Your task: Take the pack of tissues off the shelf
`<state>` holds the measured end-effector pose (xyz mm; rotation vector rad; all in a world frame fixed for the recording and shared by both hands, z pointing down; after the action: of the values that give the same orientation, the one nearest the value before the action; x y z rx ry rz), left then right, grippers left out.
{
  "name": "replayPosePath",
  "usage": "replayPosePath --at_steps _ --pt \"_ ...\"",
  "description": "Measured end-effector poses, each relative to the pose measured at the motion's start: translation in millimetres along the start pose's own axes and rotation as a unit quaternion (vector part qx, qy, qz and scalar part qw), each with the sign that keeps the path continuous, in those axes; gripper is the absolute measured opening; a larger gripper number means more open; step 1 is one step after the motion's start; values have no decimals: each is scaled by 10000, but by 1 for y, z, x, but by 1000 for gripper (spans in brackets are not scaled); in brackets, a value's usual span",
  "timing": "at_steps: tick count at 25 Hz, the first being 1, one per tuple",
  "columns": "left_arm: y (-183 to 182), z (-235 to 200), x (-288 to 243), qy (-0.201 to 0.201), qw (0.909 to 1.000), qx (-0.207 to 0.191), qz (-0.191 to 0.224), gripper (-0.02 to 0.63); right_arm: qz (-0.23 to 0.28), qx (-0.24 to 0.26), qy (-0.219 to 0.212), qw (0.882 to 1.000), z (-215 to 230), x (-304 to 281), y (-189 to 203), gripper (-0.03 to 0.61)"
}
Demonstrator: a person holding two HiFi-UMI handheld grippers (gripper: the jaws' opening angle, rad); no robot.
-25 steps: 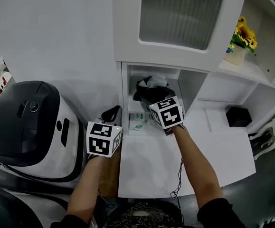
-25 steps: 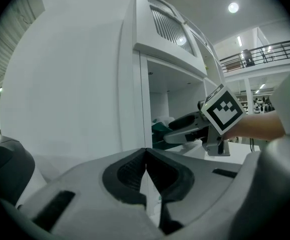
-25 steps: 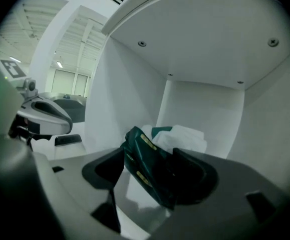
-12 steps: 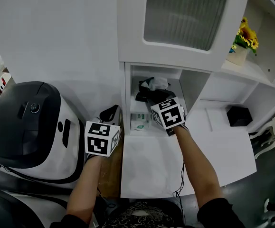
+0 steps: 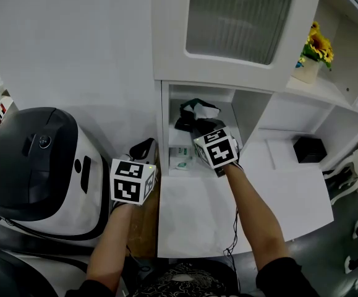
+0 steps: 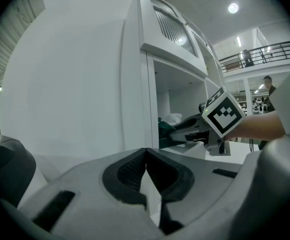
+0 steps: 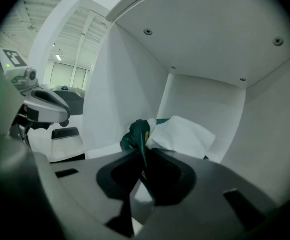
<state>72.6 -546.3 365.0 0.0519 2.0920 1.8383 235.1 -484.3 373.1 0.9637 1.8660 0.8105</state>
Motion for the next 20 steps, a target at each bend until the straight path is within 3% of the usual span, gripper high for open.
replayPosePath --at_steps 5,20 --pt "1 3 0 67 10000 -4 5 9 26 77 3 10000 -2 3 -3 15" --pt "2 14 4 103 9999 17 13 9 292 -18 66 9995 -9 18 -12 11"
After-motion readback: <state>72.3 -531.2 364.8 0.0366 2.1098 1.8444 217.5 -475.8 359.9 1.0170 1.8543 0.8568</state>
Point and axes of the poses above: the fingertips, and each gripper's own axes: x backward along the fingers, z to its right, y out of its underside, the point moved 3 cm from there along x, backward along the fingers, and after that the axes turned 9 degrees about x, right-handed, at the moved point
